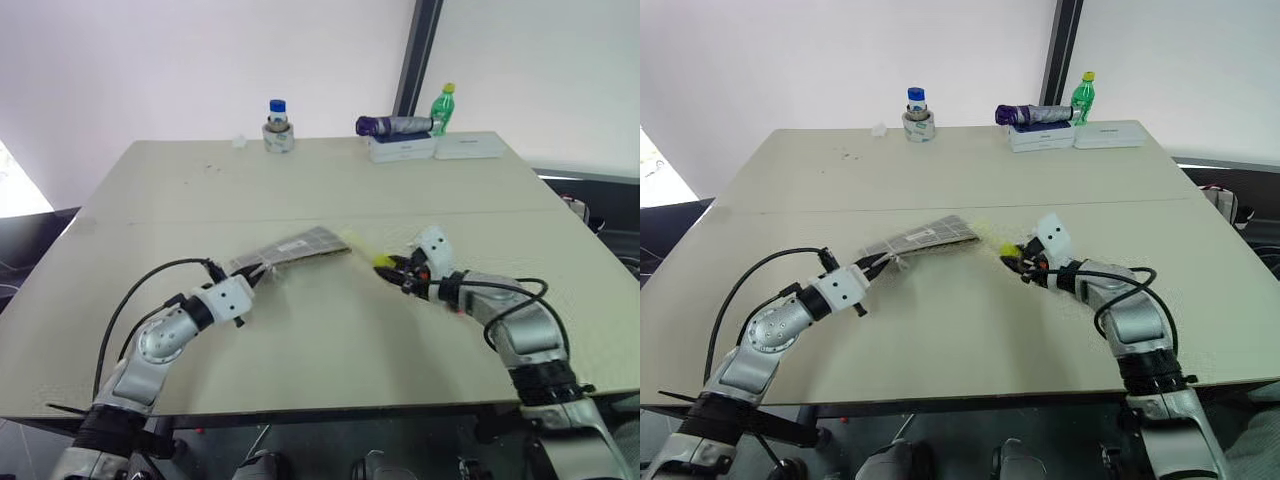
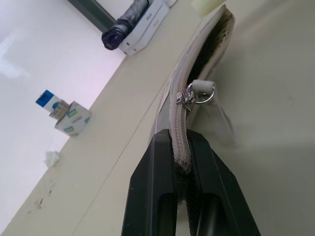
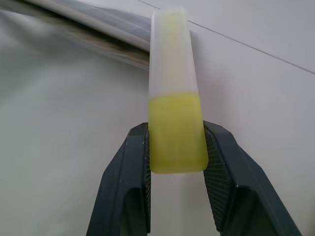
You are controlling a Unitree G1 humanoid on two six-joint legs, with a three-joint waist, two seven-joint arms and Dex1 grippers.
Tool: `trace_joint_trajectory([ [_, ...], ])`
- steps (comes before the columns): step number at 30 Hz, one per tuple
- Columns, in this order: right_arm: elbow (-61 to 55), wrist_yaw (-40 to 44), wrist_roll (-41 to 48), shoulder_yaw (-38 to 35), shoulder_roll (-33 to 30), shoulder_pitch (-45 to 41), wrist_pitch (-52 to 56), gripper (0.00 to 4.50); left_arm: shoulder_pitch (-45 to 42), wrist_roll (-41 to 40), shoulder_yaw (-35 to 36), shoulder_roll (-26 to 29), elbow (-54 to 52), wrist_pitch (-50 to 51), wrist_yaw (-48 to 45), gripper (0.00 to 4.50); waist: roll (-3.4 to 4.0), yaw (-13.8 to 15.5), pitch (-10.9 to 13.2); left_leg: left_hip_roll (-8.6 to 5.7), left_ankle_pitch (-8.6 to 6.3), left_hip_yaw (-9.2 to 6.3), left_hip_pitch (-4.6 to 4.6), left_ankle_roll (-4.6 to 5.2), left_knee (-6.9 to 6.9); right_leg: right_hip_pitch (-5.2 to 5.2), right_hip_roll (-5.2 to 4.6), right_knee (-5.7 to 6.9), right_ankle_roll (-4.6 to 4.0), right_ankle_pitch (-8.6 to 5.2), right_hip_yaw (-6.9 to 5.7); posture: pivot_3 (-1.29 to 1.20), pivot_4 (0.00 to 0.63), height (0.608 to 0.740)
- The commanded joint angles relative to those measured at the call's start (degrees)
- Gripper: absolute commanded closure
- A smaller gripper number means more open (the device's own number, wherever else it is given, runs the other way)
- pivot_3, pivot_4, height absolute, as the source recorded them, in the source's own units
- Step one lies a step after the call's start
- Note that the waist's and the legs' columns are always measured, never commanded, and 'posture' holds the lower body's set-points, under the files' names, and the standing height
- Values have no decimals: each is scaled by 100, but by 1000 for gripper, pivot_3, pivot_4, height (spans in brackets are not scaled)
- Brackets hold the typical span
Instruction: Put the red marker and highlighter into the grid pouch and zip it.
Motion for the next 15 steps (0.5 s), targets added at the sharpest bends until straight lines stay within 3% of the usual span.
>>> trace_joint_trajectory([
  [1,-373,257,274,-60,3,-62,-89,3615,-58,-249,31,-22,-49,-159,-114,4500,-1,14,0,0,0,0,0,0,1,0,-1,0,0,0,0,0,150,740],
  [15,-316,448,70,167,-165,231,-438,3615,-67,-252,58,-1,-6,-209,-216,4500,-2,66,1,-3,-1,-2,-3,2,10,3,-10,0,-1,0,0,0,150,740],
])
